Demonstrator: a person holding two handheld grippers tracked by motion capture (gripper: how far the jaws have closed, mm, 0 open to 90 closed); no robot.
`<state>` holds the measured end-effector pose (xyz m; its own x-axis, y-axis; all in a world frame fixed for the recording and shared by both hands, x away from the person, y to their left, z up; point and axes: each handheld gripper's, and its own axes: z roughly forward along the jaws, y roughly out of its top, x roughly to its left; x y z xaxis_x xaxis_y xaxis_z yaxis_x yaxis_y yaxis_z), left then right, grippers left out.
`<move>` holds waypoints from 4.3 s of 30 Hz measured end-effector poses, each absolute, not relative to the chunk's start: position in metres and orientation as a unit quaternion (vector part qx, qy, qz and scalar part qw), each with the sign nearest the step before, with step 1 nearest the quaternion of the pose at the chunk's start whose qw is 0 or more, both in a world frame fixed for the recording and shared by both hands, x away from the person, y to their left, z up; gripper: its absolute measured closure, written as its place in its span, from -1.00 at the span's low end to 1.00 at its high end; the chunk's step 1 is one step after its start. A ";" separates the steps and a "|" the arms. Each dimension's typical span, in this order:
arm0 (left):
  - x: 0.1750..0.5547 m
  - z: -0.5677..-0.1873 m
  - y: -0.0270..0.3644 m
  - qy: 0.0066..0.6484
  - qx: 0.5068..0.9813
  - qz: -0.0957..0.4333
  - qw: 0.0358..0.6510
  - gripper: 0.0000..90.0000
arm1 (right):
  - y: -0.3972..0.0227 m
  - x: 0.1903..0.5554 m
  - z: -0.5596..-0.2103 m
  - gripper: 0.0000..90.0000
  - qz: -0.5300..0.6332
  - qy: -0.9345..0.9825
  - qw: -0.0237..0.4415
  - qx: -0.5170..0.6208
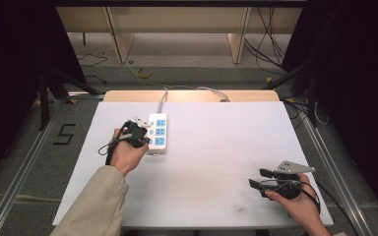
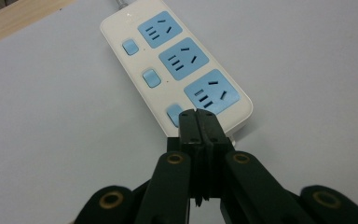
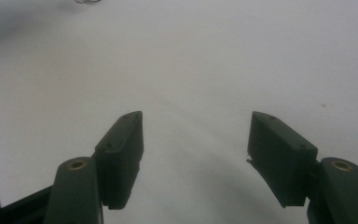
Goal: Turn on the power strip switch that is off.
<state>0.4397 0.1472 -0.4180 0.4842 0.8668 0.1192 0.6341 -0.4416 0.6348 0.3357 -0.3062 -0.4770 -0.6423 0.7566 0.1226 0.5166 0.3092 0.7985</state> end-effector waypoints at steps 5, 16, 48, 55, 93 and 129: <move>0.444 -0.417 0.146 0.457 0.820 0.221 0.262 1.00 | -0.306 0.336 -0.477 -0.18 0.431 0.797 0.139 0.400; 0.451 -0.417 0.142 0.459 0.821 0.220 0.257 1.00 | -0.306 0.336 -0.477 -0.18 0.431 0.797 0.139 0.399; 0.468 -0.415 0.136 0.461 0.828 0.216 0.237 1.00 | -0.306 0.336 -0.477 -0.18 0.431 0.797 0.136 0.400; 0.472 -0.418 0.135 0.462 0.829 0.213 0.232 1.00 | -0.306 0.336 -0.477 -0.18 0.431 0.797 0.136 0.400; 0.484 -0.426 0.132 0.474 0.833 0.197 0.209 1.00 | -0.306 0.336 -0.477 -0.18 0.431 0.797 0.136 0.400; 0.492 -0.436 0.131 0.481 0.835 0.184 0.194 1.00 | -0.306 0.336 -0.477 -0.18 0.431 0.798 0.135 0.400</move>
<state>0.4917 0.1309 -0.4359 0.4697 0.8746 0.1207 0.7321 -0.4622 0.5004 0.3359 -0.3059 -0.4770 -0.6439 0.7543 0.1284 0.5207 0.3090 0.7959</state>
